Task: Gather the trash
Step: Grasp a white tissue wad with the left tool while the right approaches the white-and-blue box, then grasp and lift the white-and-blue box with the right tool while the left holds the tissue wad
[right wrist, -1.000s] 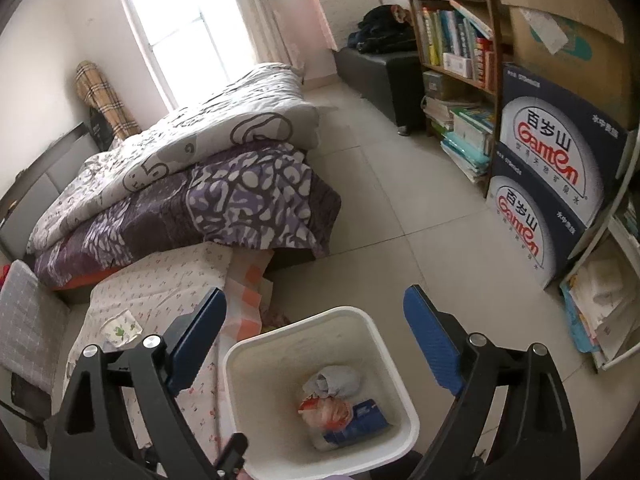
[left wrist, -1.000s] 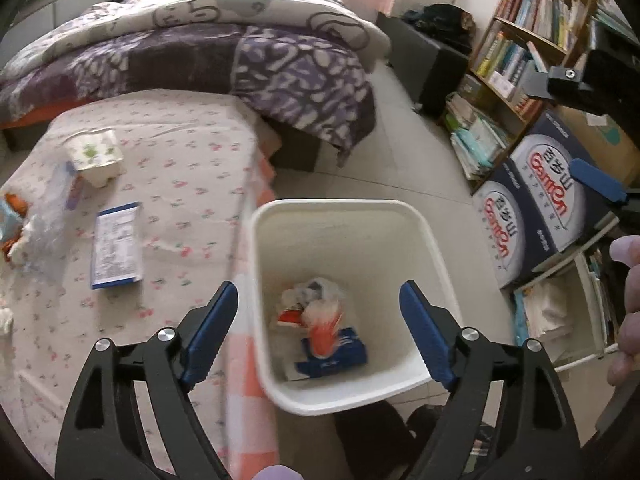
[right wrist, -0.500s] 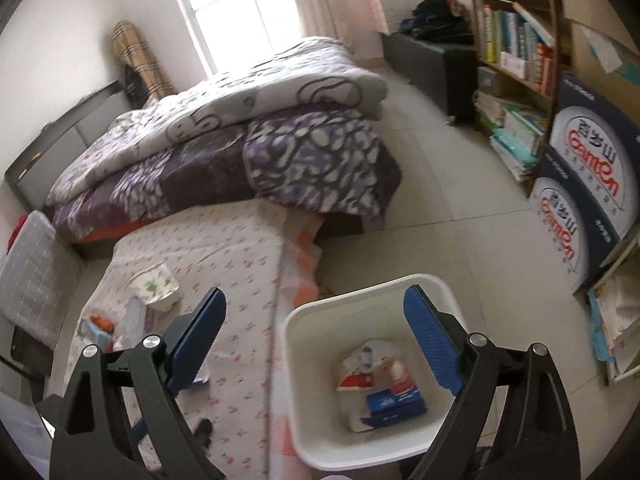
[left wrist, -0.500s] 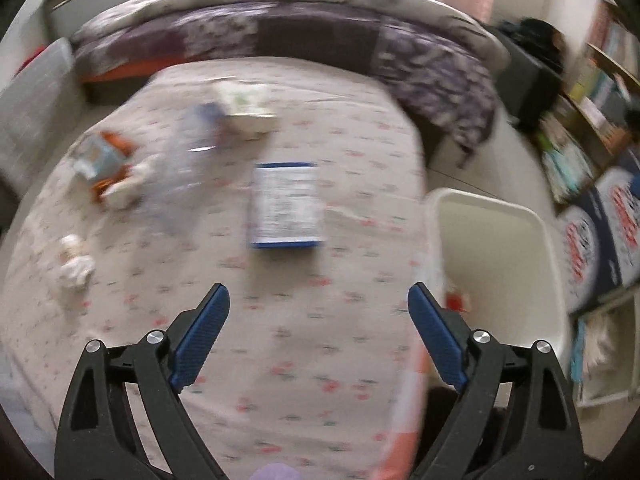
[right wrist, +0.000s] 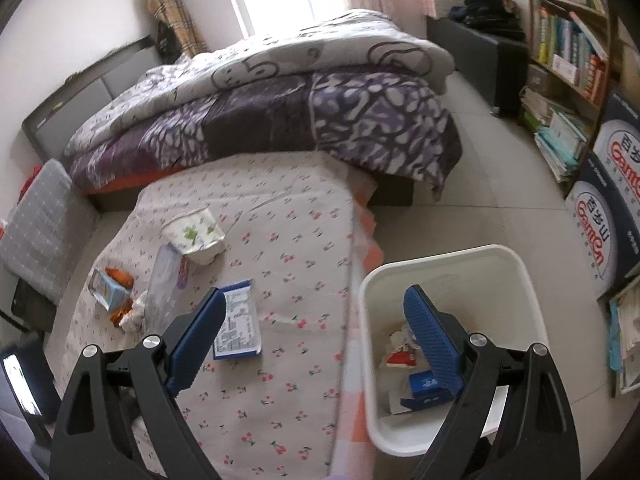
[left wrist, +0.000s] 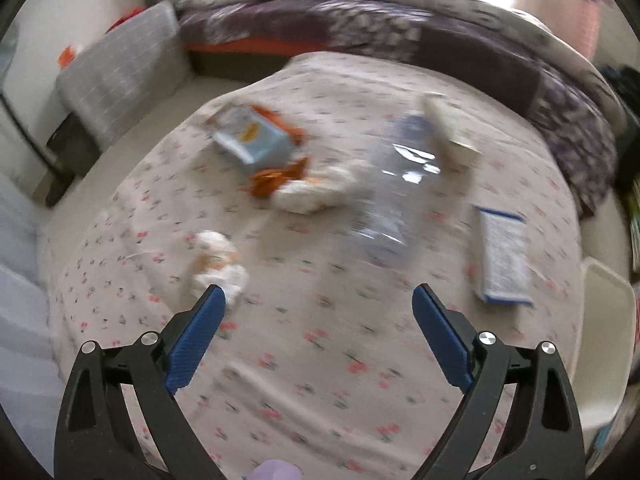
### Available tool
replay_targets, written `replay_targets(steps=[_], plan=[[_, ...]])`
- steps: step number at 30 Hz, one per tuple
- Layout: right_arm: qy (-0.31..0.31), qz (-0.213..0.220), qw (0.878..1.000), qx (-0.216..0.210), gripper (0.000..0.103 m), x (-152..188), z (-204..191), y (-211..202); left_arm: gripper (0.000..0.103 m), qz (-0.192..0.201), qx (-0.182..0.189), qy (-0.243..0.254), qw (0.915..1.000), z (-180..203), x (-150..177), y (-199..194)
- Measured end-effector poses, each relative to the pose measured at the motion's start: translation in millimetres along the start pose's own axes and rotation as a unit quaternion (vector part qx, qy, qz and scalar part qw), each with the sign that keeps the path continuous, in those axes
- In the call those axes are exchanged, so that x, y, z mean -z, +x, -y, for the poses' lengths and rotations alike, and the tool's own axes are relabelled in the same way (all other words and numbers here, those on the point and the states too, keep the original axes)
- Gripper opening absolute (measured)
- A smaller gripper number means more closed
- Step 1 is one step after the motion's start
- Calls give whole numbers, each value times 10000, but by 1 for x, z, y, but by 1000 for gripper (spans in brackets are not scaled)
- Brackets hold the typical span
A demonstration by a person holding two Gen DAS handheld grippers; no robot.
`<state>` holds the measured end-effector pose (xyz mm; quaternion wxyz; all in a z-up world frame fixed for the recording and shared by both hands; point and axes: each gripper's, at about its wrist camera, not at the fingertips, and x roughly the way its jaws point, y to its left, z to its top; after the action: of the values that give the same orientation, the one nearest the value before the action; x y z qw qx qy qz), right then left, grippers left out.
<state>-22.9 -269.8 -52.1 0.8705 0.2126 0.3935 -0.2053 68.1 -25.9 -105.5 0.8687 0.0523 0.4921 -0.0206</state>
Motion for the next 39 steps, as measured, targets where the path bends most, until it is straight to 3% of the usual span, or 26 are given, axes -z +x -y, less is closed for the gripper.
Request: replay_targets(steps=[4,9,11,13,17,22,39], plan=[[-166,-169,9997,21,88,4,-16,15,91,-234,-127,-527,9983,-40,-14,24],[-335,-409,9986,63,88,11,-32,38,87,-591,119,-1008,9931,-72,-18,55],[-408,-524,9977,96,88,14,-39,48,79,-689,262,-1057,9917,-79,-19,63],[-474,-668,9966,124,88,17,-46,61,61,-743,425,-1040,9909,-82,-20,70],[-596,-924,9938,164,88,23,-54,85,57,-848,350,-882,9919,-84,-19,81],[-895,-1118,9895,211,88,30,-68,110,32,-962,364,-836,9912,-94,-15,89],[-1118,-1238,9860,-48,85,37,-89,158,31,-492,780,-1008,9906,-112,-28,47]])
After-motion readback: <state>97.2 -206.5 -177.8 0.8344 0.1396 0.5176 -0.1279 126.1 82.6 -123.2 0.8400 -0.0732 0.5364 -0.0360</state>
